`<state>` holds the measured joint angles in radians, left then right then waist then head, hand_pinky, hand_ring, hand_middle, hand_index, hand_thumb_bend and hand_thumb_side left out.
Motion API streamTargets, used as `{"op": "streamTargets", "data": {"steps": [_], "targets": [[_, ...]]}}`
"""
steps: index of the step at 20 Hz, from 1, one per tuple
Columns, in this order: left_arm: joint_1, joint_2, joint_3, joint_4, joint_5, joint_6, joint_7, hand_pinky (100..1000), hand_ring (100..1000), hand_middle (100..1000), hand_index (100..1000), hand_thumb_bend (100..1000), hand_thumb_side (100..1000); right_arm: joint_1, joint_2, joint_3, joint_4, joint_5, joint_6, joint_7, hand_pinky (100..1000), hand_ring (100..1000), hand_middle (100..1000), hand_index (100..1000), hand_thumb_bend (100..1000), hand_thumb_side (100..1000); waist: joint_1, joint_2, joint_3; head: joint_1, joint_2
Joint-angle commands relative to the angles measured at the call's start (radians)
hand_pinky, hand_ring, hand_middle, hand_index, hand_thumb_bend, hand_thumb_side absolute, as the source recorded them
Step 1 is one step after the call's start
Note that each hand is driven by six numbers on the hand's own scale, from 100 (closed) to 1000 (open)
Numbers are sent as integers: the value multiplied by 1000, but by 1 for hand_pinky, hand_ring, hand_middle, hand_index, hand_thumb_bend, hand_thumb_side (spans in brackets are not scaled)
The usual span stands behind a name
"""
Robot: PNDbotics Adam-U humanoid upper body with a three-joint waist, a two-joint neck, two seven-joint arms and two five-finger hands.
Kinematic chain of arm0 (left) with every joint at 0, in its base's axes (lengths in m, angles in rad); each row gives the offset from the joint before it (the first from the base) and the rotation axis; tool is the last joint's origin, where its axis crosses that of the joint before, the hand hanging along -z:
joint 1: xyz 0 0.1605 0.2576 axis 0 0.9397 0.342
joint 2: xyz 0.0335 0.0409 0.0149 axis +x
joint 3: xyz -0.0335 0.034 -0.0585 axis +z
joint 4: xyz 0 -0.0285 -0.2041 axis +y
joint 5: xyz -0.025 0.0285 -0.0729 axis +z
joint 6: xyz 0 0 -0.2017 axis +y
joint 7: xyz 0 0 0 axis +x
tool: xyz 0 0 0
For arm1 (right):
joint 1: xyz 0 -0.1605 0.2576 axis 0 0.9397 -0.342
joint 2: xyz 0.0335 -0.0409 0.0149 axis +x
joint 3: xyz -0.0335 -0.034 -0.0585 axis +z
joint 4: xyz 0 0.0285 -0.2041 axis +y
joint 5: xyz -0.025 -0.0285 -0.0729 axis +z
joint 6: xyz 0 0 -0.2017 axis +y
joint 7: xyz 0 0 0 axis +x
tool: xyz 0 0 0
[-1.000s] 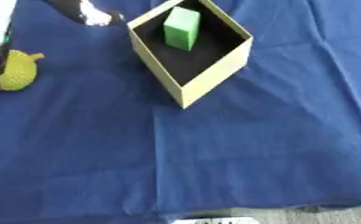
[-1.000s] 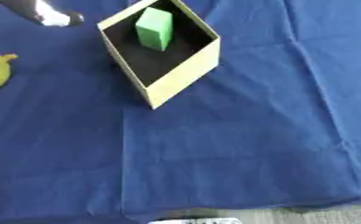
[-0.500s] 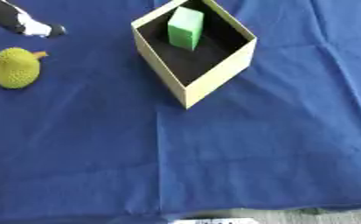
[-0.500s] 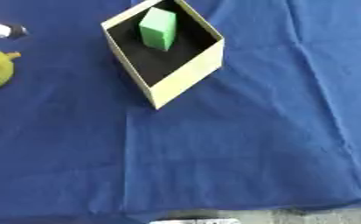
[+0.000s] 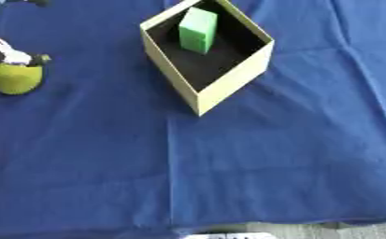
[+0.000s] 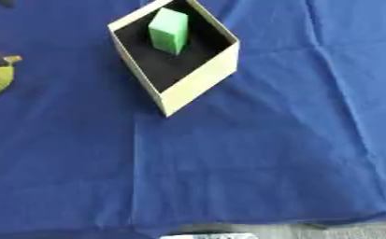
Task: Pick up objects on the table and place them in the box.
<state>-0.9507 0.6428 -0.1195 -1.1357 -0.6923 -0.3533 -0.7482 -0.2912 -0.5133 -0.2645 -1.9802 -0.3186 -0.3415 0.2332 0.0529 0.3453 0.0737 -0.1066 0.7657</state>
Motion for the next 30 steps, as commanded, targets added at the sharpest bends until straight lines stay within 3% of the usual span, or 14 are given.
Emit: {"op": "streamTargets", "data": {"steps": [1, 14, 20, 25, 28, 30], "targets": [[-7, 45, 34, 31, -23, -1, -5, 961, 964, 880, 959, 550, 433, -9, -24, -11, -20, 6, 1, -3, 875, 754, 503, 722, 100, 591, -4, -23, 0, 6, 4], [-2, 19, 71, 176, -105, 25, 38, 954, 959, 875, 960, 540, 433, -3, -13, -12, -20, 9, 5, -1, 875, 754, 501, 720, 100, 593, -10, -20, -4, 34, 4], [-13, -3, 85, 227, -185, 53, 103, 925, 938, 850, 946, 498, 364, 1, -7, -10, -20, 10, 8, 3, 875, 754, 500, 720, 100, 595, -14, -21, -7, 37, 4], [-18, -19, 86, 256, -231, 65, 155, 801, 808, 732, 874, 291, 212, 5, -3, -10, -20, 12, 11, 7, 876, 754, 500, 720, 100, 597, -16, -19, -8, 37, 4], [-19, -21, 86, 247, -240, 75, 186, 750, 750, 664, 819, 107, 133, 8, -2, -11, -20, 14, 14, 7, 876, 755, 499, 719, 100, 597, -15, -19, -8, 35, 4], [-20, -20, 84, 235, -233, 79, 195, 727, 716, 627, 789, 100, 111, 10, -2, -11, -20, 16, 14, 7, 876, 755, 499, 719, 100, 597, -15, -19, -7, 34, 4]]}}
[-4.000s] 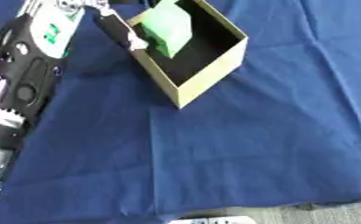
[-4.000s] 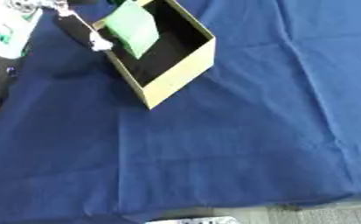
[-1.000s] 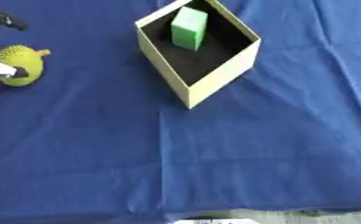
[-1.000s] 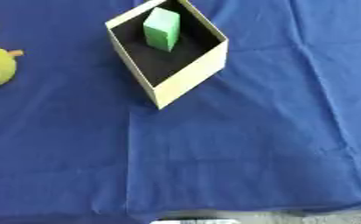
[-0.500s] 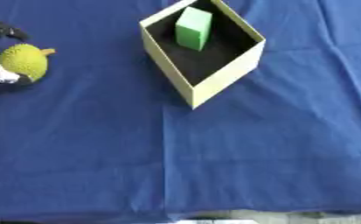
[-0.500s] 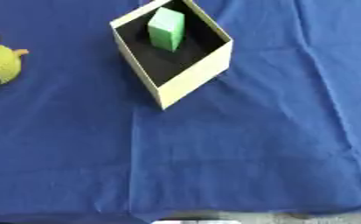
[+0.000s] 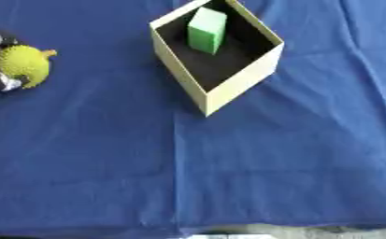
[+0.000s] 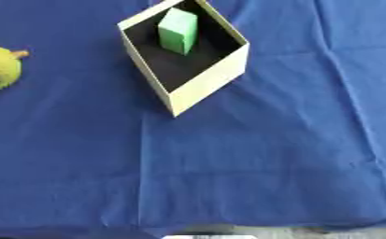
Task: Pick up objects on the table and place them in the box.
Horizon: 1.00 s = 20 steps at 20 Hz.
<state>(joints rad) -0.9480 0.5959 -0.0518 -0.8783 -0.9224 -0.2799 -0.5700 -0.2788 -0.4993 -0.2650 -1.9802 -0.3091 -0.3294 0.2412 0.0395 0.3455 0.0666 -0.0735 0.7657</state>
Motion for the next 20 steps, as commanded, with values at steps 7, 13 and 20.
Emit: {"op": "streamTargets", "data": {"steps": [7, 13, 20], "targets": [[-44, 35, 17, -132, 13, 39, 54, 566, 558, 494, 678, 100, 100, 6, -18, -12, -20, 12, 2, -2, 876, 755, 498, 719, 100, 598, -1, -21, 5, -10, 4], [-68, 20, -14, -300, 48, 43, 94, 559, 540, 481, 662, 100, 100, 2, -24, -10, -20, 10, -1, -3, 875, 754, 499, 720, 100, 594, 0, -24, 7, -15, 4], [-157, -61, -94, -473, 139, -1, 6, 564, 543, 485, 667, 100, 100, -18, -50, 2, -20, -6, -15, -4, 873, 754, 502, 722, 100, 585, -2, -34, 10, -24, 4]]}}
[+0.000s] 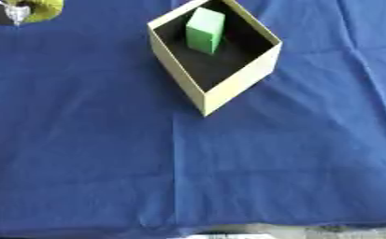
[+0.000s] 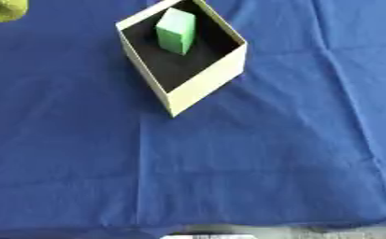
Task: Pick up objects on the table and place them in the box.
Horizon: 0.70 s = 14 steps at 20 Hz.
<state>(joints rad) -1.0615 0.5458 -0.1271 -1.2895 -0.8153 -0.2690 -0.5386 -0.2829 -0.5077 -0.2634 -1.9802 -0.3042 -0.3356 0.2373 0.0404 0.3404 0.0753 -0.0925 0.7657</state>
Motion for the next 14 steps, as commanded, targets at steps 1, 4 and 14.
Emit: {"op": "streamTargets", "data": {"steps": [1, 4, 14], "targets": [[-58, -27, -30, -72, 42, -16, -37, 565, 544, 485, 668, 100, 100, -16, -45, 2, -20, -13, -10, -1, 873, 754, 503, 722, 100, 584, -3, -31, 3, -7, 4], [-98, -88, -59, -79, 57, -26, -55, 568, 543, 484, 667, 100, 100, -27, -52, 9, -20, -19, -12, 0, 872, 754, 503, 723, 100, 582, -2, -34, 3, -5, 4], [-150, -292, -125, 14, 84, -61, -50, 554, 538, 483, 666, 100, 135, -73, -65, 29, -20, -53, -24, 3, 870, 754, 509, 725, 100, 575, -2, -39, -15, 8, 4]]}}
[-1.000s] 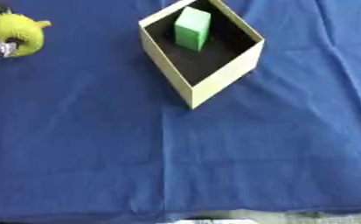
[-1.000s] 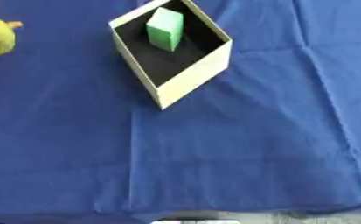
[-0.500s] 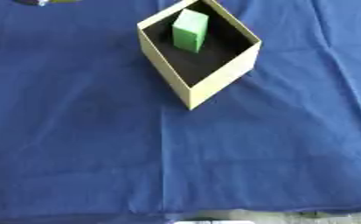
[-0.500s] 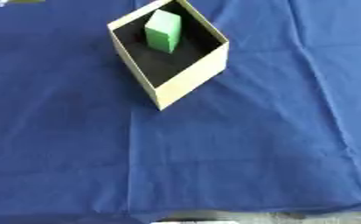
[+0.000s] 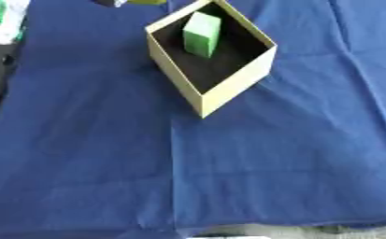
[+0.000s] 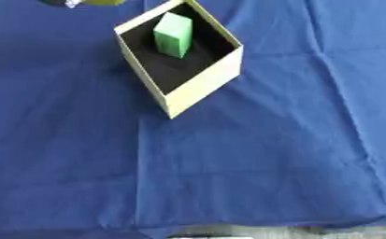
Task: Pick up objects on the table and place them in the box.
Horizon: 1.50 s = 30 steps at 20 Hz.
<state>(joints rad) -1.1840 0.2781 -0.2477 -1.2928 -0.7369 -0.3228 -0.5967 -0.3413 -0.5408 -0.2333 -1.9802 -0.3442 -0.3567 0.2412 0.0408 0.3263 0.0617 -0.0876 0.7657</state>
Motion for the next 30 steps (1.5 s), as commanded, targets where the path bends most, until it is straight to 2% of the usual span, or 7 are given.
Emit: {"op": "streamTargets", "data": {"steps": [1, 9, 15, 19, 22, 26, 30], "targets": [[-27, -39, -8, 35, 6, -9, 11, 555, 539, 484, 667, 100, 137, -17, -32, -1, -20, -15, -3, 0, 870, 754, 509, 725, 100, 575, -2, -25, -3, 2, 4], [-22, -125, -36, 154, 0, -54, 20, 583, 557, 488, 671, 100, 182, -26, -24, 0, -20, -22, 4, 3, 870, 754, 509, 725, 100, 576, -3, -22, -9, 5, 4], [-13, -167, -21, 250, -90, -64, 47, 594, 570, 499, 681, 100, 129, -33, -17, 1, -20, -30, 9, 4, 870, 754, 509, 725, 100, 578, -5, -22, -13, 2, 4], [-5, -175, -17, 292, -171, -74, 76, 703, 680, 598, 774, 100, 138, -32, -15, 0, -20, -30, 11, 3, 870, 754, 509, 725, 100, 578, -5, -21, -13, -3, 4], [-1, -173, -15, 305, -216, -98, 68, 837, 835, 757, 931, 277, 260, -30, -15, 0, -20, -29, 11, 3, 870, 754, 508, 725, 100, 578, -6, -20, -11, -8, 4], [1, -171, -12, 302, -285, -129, 62, 923, 935, 867, 967, 500, 445, -26, -14, -1, -20, -26, 13, 5, 871, 754, 508, 725, 100, 578, -7, -20, -8, -8, 4], [3, -174, 1, 279, -321, -151, 122, 936, 949, 868, 961, 544, 527, -19, -12, -1, -20, -23, 15, 7, 871, 754, 506, 724, 100, 579, -9, -20, -6, -9, 4]]}}
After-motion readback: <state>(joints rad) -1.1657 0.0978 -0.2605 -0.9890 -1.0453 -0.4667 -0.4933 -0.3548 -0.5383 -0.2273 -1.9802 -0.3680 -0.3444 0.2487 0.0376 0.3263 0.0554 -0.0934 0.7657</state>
